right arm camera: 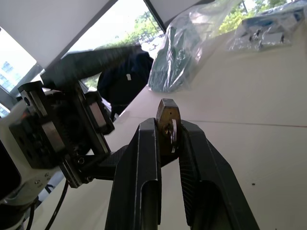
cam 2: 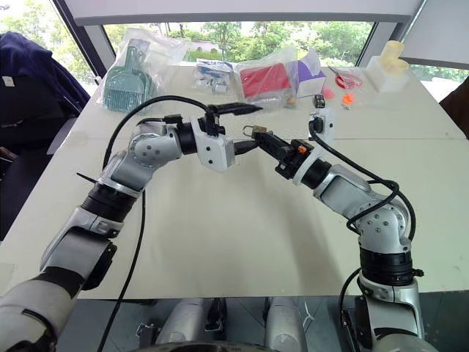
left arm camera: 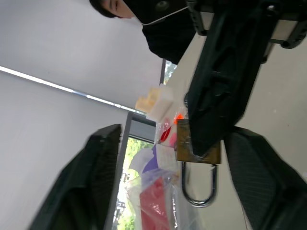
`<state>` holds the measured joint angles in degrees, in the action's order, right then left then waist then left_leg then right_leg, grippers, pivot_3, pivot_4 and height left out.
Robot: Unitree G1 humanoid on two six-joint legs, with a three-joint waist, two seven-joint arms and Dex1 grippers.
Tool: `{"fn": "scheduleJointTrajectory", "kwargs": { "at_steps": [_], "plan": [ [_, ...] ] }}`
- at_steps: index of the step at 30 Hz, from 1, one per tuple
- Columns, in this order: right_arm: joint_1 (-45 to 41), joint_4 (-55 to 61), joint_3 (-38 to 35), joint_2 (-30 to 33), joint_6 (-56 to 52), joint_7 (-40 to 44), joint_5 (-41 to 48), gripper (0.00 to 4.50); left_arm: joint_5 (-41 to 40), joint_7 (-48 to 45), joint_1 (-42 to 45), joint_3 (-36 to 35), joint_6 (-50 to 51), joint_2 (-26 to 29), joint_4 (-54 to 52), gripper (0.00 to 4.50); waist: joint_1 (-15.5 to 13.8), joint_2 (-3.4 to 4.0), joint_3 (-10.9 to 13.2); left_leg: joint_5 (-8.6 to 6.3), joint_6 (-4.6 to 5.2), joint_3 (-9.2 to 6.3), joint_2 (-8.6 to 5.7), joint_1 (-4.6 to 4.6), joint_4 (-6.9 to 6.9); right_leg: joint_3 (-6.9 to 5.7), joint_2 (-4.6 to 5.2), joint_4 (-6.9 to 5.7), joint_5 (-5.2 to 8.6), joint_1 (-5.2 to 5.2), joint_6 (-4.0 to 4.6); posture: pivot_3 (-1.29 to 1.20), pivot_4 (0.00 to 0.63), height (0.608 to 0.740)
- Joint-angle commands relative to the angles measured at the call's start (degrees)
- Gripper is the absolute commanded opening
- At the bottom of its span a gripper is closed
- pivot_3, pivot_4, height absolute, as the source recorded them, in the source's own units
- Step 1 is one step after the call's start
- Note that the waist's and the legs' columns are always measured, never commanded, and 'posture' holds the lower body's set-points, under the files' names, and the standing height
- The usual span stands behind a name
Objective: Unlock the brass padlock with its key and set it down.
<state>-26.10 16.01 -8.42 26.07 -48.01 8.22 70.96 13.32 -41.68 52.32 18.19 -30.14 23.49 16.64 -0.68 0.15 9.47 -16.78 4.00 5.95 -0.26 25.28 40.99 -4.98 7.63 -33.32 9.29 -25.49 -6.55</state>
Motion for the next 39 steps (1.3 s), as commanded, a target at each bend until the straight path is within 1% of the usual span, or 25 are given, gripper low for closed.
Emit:
{"fn": "scheduleJointTrajectory", "kwargs": {
  "at_steps": [1, 3, 5, 8, 10, 13, 23, 29, 35, 37, 39],
  "plan": [
    [-1.1, 1.0, -2.7, 0.2, 1.7, -0.1, -1.9, 0.10, -10.9, -7.6, -0.8, -2.8, 11.8, -0.1, -2.0, 4.45, 0.0, 0.00, 0.0, 0.01, -0.01, 0.00, 0.00, 0.00, 0.00, 0.00, 0.00, 0.00, 0.00, 0.00, 0.00, 0.00, 0.150, 0.735],
    [-1.0, 1.0, -2.9, 0.2, 1.7, 0.0, -2.7, 0.10, -18.4, -11.6, -0.6, -5.7, 23.3, -0.1, -3.3, 4.45, 0.0, 0.01, 0.0, 0.02, -0.03, 0.00, 0.00, 0.00, 0.01, 0.00, -0.01, -0.02, 0.00, 0.01, 0.00, 0.00, 0.150, 0.735],
    [-1.0, 1.0, -3.2, -0.2, 1.5, 0.2, -3.2, 0.10, -24.0, -14.7, 0.1, -7.8, 32.9, 0.3, -4.5, 4.45, 0.2, 0.01, 0.0, 0.03, -0.05, 0.00, 0.01, 0.00, 0.00, 0.00, -0.03, -0.06, 0.01, 0.00, -0.01, 0.00, 0.150, 0.735],
    [-0.9, 1.2, -3.4, -0.5, 1.4, 0.4, -3.7, 0.10, -28.3, -17.3, 1.4, -9.6, 41.6, 0.5, -4.0, 4.45, 0.2, 0.02, 0.0, 0.04, -0.07, -0.02, 0.01, 0.00, 0.00, 0.00, -0.05, -0.11, 0.03, 0.00, -0.06, 0.00, 0.150, 0.735],
    [-1.0, 1.4, -3.3, -0.7, 1.3, 0.4, -3.7, 0.10, -29.5, -16.3, 3.2, -11.2, 44.2, -0.8, -0.7, 4.45, 0.1, 0.01, 0.0, 0.05, -0.08, -0.02, 0.00, 0.00, 0.00, 0.00, -0.06, -0.15, 0.03, 0.02, -0.06, 0.00, 0.150, 0.735],
    [-1.1, 2.1, -3.3, -0.9, 1.0, 0.2, -3.4, 0.10, -29.0, -15.7, 5.1, -11.7, 43.7, -2.6, 3.2, 4.45, 0.0, 0.01, 0.0, 0.05, -0.08, -0.05, -0.03, -0.01, 0.01, 0.00, -0.06, -0.10, 0.04, 0.08, -0.06, 0.00, 0.150, 0.735],
    [-1.1, 6.4, -3.9, -1.2, -0.3, -1.7, 0.7, 0.10, -24.1, -16.7, 8.4, -10.1, 33.8, -6.7, 15.1, 4.45, 0.0, 0.01, 0.0, 0.05, -0.09, -0.03, -0.01, 0.00, 0.00, 0.00, -0.06, -0.06, 0.03, 0.05, -0.06, 0.00, 0.150, 0.735],
    [1.1, 8.9, -2.5, -0.9, -1.4, -1.9, 2.4, 0.10, -24.0, -16.5, 11.4, -11.4, 31.7, -8.7, 20.7, 4.45, 0.0, 0.01, 0.0, 0.04, -0.07, -0.05, -0.02, 0.00, 0.00, 0.00, -0.04, 0.02, 0.03, 0.05, -0.05, 0.00, 0.150, 0.735],
    [2.5, 9.0, -1.8, -1.5, -1.4, -2.5, 2.0, 0.10, -23.6, -16.4, 11.7, -11.3, 31.3, -9.3, 21.2, 4.45, 0.1, 0.01, 0.0, 0.02, -0.03, -0.05, -0.01, 0.00, -0.01, 0.00, -0.03, 0.02, 0.02, 0.02, -0.05, 0.00, 0.150, 0.735],
    [2.2, 8.6, -2.0, -1.6, -1.2, -2.6, 2.1, 0.10, -22.1, -15.5, 11.6, -10.8, 30.4, -8.5, 22.6, 4.45, 0.0, 0.01, 0.0, -0.11, 0.19, -0.05, -0.01, 0.00, 0.00, 0.00, -0.03, 0.01, 0.02, 0.02, -0.05, 0.00, 0.150, 0.735],
    [1.8, 8.3, -2.2, -1.6, -1.1, -2.7, 2.2, 0.10, -21.1, -14.6, 11.8, -11.1, 29.9, -7.6, 24.1, 4.45, 0.0, 0.01, 0.0, -0.11, 0.20, -0.05, -0.01, 0.00, 0.00, 0.00, -0.02, 0.02, 0.02, 0.02, -0.05, 0.00, 0.150, 0.735]
  ]
}}
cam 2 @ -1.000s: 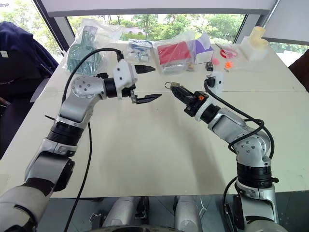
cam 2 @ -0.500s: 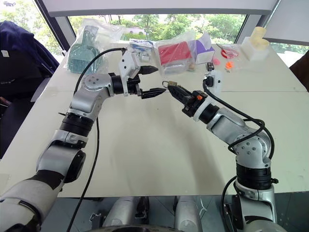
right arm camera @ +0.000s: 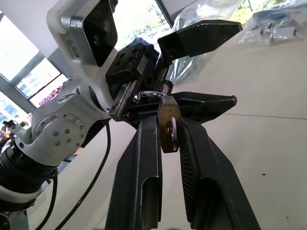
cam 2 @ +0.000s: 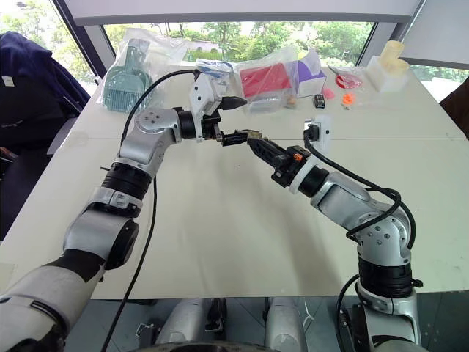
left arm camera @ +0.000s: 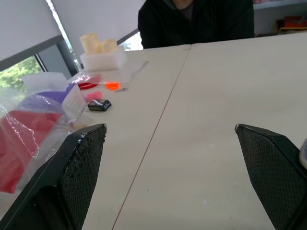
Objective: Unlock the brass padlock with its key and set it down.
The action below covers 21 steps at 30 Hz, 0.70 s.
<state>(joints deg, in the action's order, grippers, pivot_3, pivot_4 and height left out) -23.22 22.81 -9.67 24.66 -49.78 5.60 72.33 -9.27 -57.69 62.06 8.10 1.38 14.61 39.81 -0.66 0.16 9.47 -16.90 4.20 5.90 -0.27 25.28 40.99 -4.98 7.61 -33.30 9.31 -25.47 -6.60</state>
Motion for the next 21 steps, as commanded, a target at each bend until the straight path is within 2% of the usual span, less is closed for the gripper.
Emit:
{"fn": "scheduleJointTrajectory", "kwargs": {
  "at_steps": [1, 7, 10, 15, 21],
  "plan": [
    [-1.3, 1.3, -1.1, -0.1, 0.8, 0.0, 0.7, 0.10, 1.4, 1.8, 2.4, -1.6, -1.2, 1.9, 1.5, 4.45, 0.0, 0.00, 0.0, 0.00, 0.00, 0.00, 0.00, 0.00, 0.00, 0.00, 0.00, 0.00, 0.00, 0.00, 0.00, 0.00, 0.150, 0.735],
    [-1.6, 0.2, -1.6, 0.3, 1.1, 0.5, -0.2, 0.10, -3.1, 0.2, 4.1, -5.6, 6.0, 4.0, -1.3, 4.45, 0.0, 0.00, 0.0, 0.00, -0.01, 0.00, 0.00, 0.02, 0.00, 0.00, 0.00, -0.02, 0.00, -0.04, 0.00, 0.00, 0.150, 0.735],
    [-1.7, -0.1, -1.4, 0.3, 1.1, 0.8, -0.5, 0.10, -7.4, -2.0, 3.8, -7.2, 13.6, 4.1, -7.4, 4.45, 0.0, 0.00, 0.0, 0.07, -0.11, 0.00, 0.00, 0.03, 0.00, 0.00, 0.00, -0.02, 0.00, -0.03, 0.00, 0.00, 0.150, 0.735],
    [-2.3, -0.7, -1.3, 0.1, 1.1, 1.3, -0.9, 0.10, -11.3, -5.4, -0.1, -5.7, 23.9, 5.2, -19.4, 4.45, 0.2, 0.00, 0.0, 0.16, -0.27, 0.01, 0.00, 0.03, 0.00, 0.00, -0.01, -0.08, 0.00, 0.00, 0.00, 0.00, 0.150, 0.735],
    [-2.5, -0.3, -1.4, -0.1, 0.8, 1.1, -0.5, 0.10, -10.0, -5.6, -1.8, -4.6, 24.0, 5.7, -20.2, 4.45, 0.1, 0.00, 0.0, 0.16, -0.28, -0.01, 0.00, -0.01, 0.00, 0.00, -0.02, -0.04, 0.01, 0.00, 0.00, 0.00, 0.150, 0.735]
  ]
}}
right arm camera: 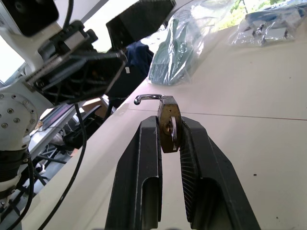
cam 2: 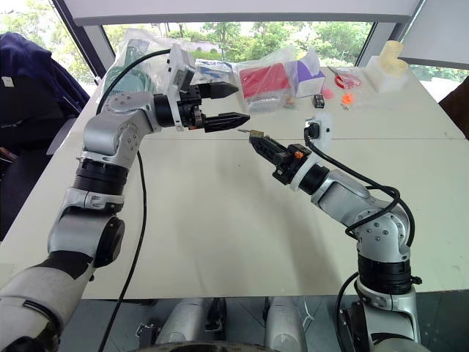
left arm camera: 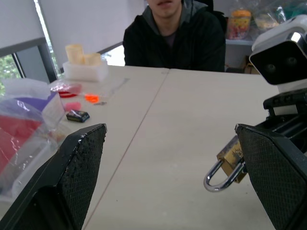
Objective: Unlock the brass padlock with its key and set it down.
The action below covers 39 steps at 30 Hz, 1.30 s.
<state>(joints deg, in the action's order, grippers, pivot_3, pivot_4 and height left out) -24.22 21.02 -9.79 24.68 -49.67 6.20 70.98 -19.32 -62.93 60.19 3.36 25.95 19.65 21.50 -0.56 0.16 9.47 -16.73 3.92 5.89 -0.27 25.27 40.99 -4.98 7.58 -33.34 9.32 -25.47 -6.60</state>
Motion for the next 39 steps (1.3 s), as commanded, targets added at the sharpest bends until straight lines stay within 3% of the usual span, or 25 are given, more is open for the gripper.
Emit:
{"fn": "scheduleJointTrajectory", "kwargs": {
  "at_steps": [1, 16, 31, 39],
  "plan": [
    [-1.5, 1.6, -1.4, -0.1, 0.7, 0.5, 1.0, 0.10, 0.1, -0.4, 0.0, 0.2, -0.6, 0.8, -1.7, 4.45, 0.0, 0.00, 0.0, 0.00, 0.00, 0.00, 0.00, 0.00, 0.00, 0.00, 0.00, 0.00, 0.00, 0.00, 0.00, 0.00, 0.150, 0.735],
    [-1.7, 2.1, -1.4, -0.6, 0.8, 0.5, 1.9, 0.10, 2.8, -2.3, -1.3, 2.7, -4.2, 1.7, 0.7, 4.45, 0.0, 0.00, 0.0, 0.01, -0.02, 0.00, 0.00, 0.01, 0.00, 0.00, 0.01, 0.02, 0.00, -0.01, 0.01, 0.00, 0.150, 0.735],
    [-0.8, 3.2, -1.0, -0.8, 0.6, 0.1, 2.7, 0.10, 6.5, -0.6, 5.3, 2.7, -14.4, -3.1, 13.8, 4.45, -0.1, 0.00, 0.0, 0.00, 0.00, 0.00, 0.00, 0.02, 0.00, 0.00, 0.01, 0.03, 0.00, -0.02, 0.00, 0.00, 0.150, 0.735],
    [-0.2, 3.4, -0.9, -0.8, 0.6, -0.2, 2.8, 0.10, 6.6, 0.9, 5.7, 2.1, -16.5, -3.3, 15.6, 4.45, -0.1, 0.00, 0.0, -0.07, 0.11, 0.00, 0.00, 0.02, 0.00, 0.00, 0.02, 0.03, 0.00, -0.02, 0.00, 0.00, 0.150, 0.735]
  ]
}}
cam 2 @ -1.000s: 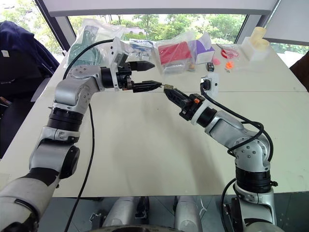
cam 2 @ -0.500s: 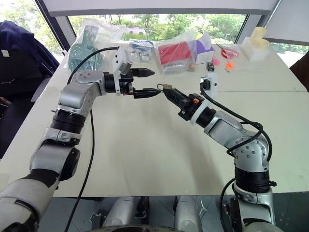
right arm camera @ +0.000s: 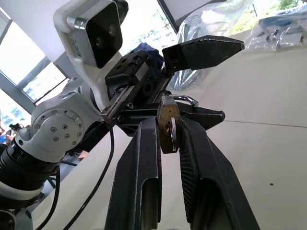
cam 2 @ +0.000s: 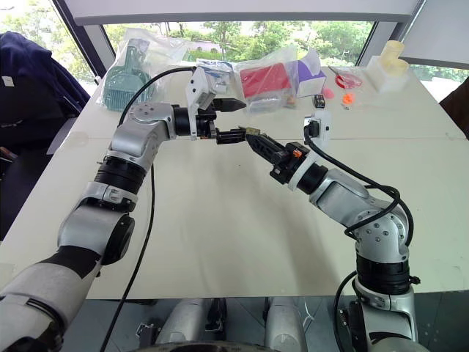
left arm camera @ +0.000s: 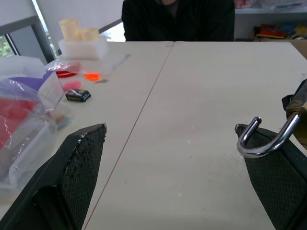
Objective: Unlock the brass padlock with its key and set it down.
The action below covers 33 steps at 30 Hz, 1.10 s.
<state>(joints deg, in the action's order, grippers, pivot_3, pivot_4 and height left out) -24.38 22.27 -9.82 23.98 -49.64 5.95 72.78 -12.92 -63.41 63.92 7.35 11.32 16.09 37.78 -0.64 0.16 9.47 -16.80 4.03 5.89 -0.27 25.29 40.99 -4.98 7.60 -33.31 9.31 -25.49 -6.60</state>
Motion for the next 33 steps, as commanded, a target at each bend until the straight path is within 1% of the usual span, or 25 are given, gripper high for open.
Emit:
{"fn": "scheduleJointTrajectory", "kwargs": {
  "at_steps": [1, 9, 13, 15, 18, 20, 21, 24, 26, 29, 33],
  "plan": [
    [0.0, 2.0, -0.8, -0.1, 0.5, 0.1, 1.0, 0.10, 0.2, 1.6, 1.9, -2.0, -2.1, 0.2, -0.7, 4.45, 0.0, 0.00, 0.0, -0.09, 0.15, 0.00, 0.00, 0.00, 0.00, 0.00, 0.00, 0.00, 0.00, 0.00, 0.00, 0.00, 0.150, 0.735],
    [-0.1, 1.8, -0.4, -0.2, 0.2, 0.1, 1.0, 0.10, 0.3, 3.3, 1.1, -2.0, -3.4, -0.4, -1.2, 4.45, 0.0, 0.00, 0.0, -0.09, 0.15, 0.00, 0.00, 0.00, 0.00, 0.00, 0.00, 0.00, 0.00, 0.00, 0.00, 0.00, 0.150, 0.735],
    [0.0, 1.7, -0.6, -0.1, 0.0, -0.3, 1.2, 0.10, 0.3, 2.5, -0.2, -1.2, -2.0, -0.2, -2.7, 4.45, 0.0, 0.00, 0.0, -0.09, 0.16, 0.00, 0.00, 0.00, 0.00, 0.00, 0.00, 0.00, 0.00, 0.00, 0.00, 0.00, 0.150, 0.735],
    [0.1, 1.6, -0.9, -0.3, 0.1, -0.6, 1.5, 0.10, 0.8, 1.9, -1.0, -0.7, -1.2, 0.5, -3.2, 4.45, 0.0, 0.00, 0.0, -0.09, 0.15, 0.00, 0.00, 0.00, 0.00, 0.00, 0.01, 0.00, 0.00, -0.01, 0.00, 0.00, 0.150, 0.735],
    [0.8, 0.5, -2.4, -0.5, -0.1, -2.7, 4.0, 0.10, 1.6, 1.4, -3.8, -0.3, 0.9, 2.9, -5.2, 4.45, 0.1, 0.00, 0.0, -0.09, 0.15, 0.00, 0.00, 0.00, 0.00, 0.00, 0.01, 0.00, 0.00, -0.01, 0.00, 0.00, 0.150, 0.735],
    [1.9, -2.6, -3.4, 0.5, -2.2, -5.5, 6.7, 0.10, -0.4, -1.9, -9.2, -0.6, 4.5, 6.8, -12.0, 4.45, 0.6, 0.01, 0.0, -0.07, 0.12, 0.00, 0.01, -0.01, -0.04, 0.00, 0.00, 0.00, 0.00, -0.03, 0.00, 0.00, 0.150, 0.735],
    [2.3, -4.5, -3.4, 1.2, -3.7, -6.6, 8.0, 0.10, -2.7, -3.2, -11.5, -1.1, 9.0, 8.3, -16.3, 4.45, 0.9, 0.01, 0.0, 0.07, -0.13, 0.01, 0.02, -0.04, -0.06, 0.01, 0.01, -0.01, 0.00, -0.02, 0.00, 0.00, 0.150, 0.735],
    [2.6, -10.7, -2.3, 2.9, -8.6, -8.5, 9.2, 0.10, -11.0, -5.0, -18.7, -1.9, 25.0, 13.4, -33.5, 4.45, 1.3, 0.03, 0.0, 0.11, -0.20, 0.00, 0.04, -0.01, -0.12, 0.01, 0.01, -0.06, 0.00, -0.05, 0.01, 0.00, 0.150, 0.735],
    [1.7, -14.6, -1.4, 3.5, -11.3, -7.8, 8.9, 0.10, -14.7, -3.9, -23.1, -2.3, 31.8, 16.1, -42.9, 4.45, 1.3, 0.06, 0.0, 0.11, -0.21, -0.02, 0.03, 0.02, -0.11, 0.01, 0.03, -0.02, 0.03, -0.05, 0.05, 0.00, 0.150, 0.735],
    [-0.4, -18.8, -0.5, 3.8, -14.0, -5.6, 7.3, 0.10, -17.5, -1.1, -27.6, -3.0, 36.6, 17.8, -51.2, 4.45, 1.3, 0.12, 0.1, 0.10, -0.23, -0.03, 0.01, 0.00, -0.11, 0.02, 0.05, 0.09, 0.12, -0.02, 0.22, 0.00, 0.150, 0.735],
    [-4.4, -26.9, 3.2, 5.3, -16.9, 0.3, 0.2, 0.10, -17.5, 3.9, -32.1, -3.6, 37.1, 17.3, -55.0, 4.45, 1.4, 0.15, 0.1, 0.10, -0.22, -0.02, 0.01, -0.05, -0.11, 0.03, 0.00, 0.04, 0.12, -0.01, 0.22, 0.00, 0.150, 0.735]
  ]
}}
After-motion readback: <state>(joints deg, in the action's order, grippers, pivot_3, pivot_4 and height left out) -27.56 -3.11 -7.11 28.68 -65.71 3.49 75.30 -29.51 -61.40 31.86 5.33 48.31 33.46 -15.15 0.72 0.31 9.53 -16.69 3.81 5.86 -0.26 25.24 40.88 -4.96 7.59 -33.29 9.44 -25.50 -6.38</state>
